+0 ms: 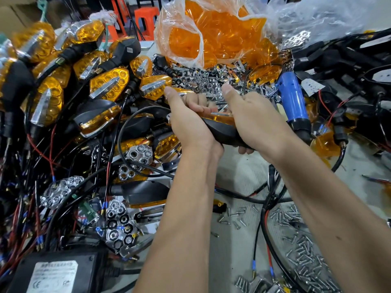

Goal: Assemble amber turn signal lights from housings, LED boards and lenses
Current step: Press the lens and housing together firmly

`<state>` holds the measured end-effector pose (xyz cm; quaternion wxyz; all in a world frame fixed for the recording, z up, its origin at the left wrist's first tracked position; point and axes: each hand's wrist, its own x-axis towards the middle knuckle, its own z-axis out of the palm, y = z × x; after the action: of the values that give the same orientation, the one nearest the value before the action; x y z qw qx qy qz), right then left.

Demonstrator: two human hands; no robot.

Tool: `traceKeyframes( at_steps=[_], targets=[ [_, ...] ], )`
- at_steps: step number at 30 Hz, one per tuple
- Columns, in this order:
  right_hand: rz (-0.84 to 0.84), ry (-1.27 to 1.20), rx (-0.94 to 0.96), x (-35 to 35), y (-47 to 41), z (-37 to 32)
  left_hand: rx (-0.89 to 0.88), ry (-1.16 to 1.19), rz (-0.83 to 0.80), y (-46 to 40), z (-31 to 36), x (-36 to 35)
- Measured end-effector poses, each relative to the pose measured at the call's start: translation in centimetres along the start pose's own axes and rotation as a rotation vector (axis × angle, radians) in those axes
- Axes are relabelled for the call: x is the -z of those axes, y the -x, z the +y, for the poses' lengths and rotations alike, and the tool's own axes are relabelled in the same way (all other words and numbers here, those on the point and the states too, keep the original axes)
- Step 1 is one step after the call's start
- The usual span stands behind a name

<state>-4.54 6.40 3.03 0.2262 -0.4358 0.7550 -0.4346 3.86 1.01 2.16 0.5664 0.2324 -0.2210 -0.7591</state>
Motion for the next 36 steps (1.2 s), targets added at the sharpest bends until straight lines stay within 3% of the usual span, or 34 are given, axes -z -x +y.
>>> traceKeyframes(
  at_steps=[4,7,10,12,14,17,19,23,27,32,36],
  targets=[
    [-0.074,0.014,0.064,0.3,0.3,-0.1,0.048,-0.07,0.134,-0.1,-0.1,0.2],
    [-0.032,0.316,0.37,-0.2,0.5,-0.1,0.139,-0.034,0.285,-0.5,0.1,0.0],
    [0.061,0.494,0.414,-1.3,0.5,0.1,0.205,0.002,0.32,-0.8,0.2,0.0],
    [0.186,0.492,0.387,-1.4,0.1,0.4,0.228,0.041,0.208,-0.7,0.1,0.3],
    [0.233,0.244,0.263,-0.7,-0.5,0.8,0.229,-0.034,-0.029,-0.4,0.2,0.5],
    [0.067,-0.378,-0.101,1.2,-0.8,0.7,0.122,-0.368,-0.373,-0.3,0.7,0.7],
    [-0.037,-0.549,-0.196,2.1,-0.7,1.0,0.078,-0.456,-0.516,-0.4,0.9,1.2],
    [-0.111,-0.603,-0.203,2.5,-0.6,1.1,0.089,-0.496,-0.554,-0.6,1.0,1.8],
    [-0.192,-0.513,-0.175,2.5,-0.5,1.0,0.009,-0.548,-0.48,-0.8,1.0,1.9],
    [-0.031,-0.284,-0.13,1.4,-1.1,1.7,-0.028,-0.584,-0.433,-0.9,0.4,1.7],
    [0.021,-0.265,-0.121,1.6,-1.1,1.8,-0.076,-0.572,-0.374,-0.6,-0.2,1.2]
  ],
)
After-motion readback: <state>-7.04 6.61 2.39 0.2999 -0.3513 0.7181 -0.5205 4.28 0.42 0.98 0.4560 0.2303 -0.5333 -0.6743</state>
